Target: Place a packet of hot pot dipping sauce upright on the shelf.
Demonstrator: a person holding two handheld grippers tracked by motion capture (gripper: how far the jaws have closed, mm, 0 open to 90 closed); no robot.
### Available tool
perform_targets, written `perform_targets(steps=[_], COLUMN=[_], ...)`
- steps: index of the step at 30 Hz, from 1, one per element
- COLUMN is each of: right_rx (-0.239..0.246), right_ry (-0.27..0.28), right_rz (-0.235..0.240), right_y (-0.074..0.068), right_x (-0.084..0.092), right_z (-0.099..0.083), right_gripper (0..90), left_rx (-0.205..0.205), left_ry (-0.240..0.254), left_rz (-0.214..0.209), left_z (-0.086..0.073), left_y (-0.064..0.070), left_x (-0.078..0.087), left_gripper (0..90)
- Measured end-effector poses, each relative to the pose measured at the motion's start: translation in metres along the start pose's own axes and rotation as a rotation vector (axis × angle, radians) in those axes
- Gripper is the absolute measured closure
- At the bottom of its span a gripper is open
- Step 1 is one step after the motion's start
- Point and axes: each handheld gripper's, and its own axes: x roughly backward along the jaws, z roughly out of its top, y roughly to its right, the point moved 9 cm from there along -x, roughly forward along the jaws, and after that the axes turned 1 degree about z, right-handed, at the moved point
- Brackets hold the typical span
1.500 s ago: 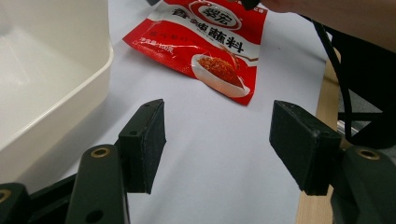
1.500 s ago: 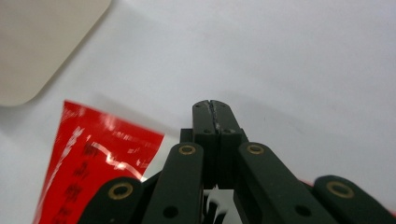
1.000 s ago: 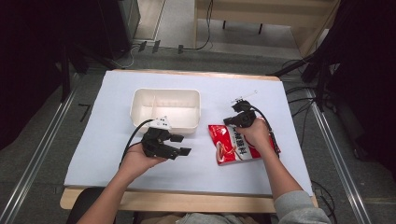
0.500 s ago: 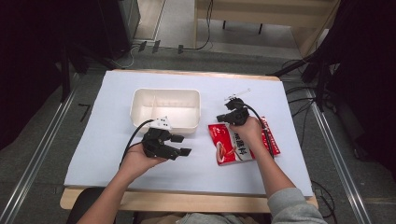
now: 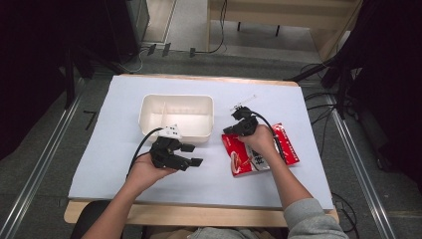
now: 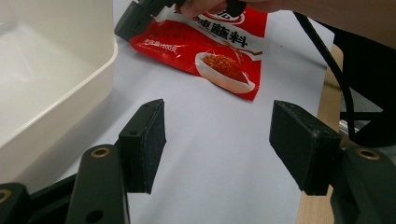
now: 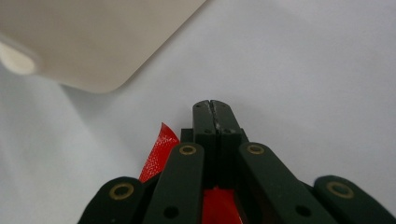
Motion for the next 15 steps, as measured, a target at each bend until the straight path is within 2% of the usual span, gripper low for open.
perform_targets(steps=[5,15], right_rx=[0.000,0.060], right_ry=[-0.003,0.002], right_rz=[0.044,0.077], right_y=[-0.009,-0.035], right_x=[0.001,0.009], right_z=[-0.008,-0.035], right_gripper=[90.0,90.0], left_rx=[0.000,-0.002], left_ry=[-0.001,0.004], left_rz=[0.001,0.009], left_z=[0.000,0.000], left_y=[0.000,0.000], left_x=[0.000,0.000], left_gripper=[37.0,37.0])
